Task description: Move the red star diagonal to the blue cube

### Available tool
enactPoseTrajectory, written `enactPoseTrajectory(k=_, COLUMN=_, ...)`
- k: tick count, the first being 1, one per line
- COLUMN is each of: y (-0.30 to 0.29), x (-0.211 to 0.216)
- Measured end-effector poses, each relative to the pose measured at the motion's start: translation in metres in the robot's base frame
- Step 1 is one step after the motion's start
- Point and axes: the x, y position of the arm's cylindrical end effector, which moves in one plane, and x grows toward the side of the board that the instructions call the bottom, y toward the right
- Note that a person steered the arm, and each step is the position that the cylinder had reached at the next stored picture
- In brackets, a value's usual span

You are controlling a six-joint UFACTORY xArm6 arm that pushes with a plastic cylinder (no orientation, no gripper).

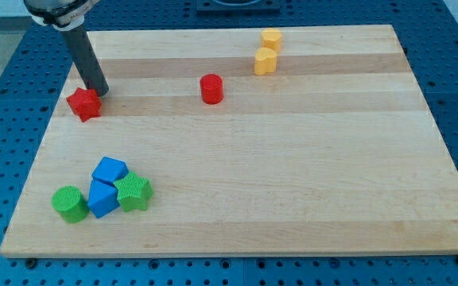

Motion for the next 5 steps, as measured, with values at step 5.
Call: enactPoseTrajectory(k=5, y=0.008, x=-0.002)
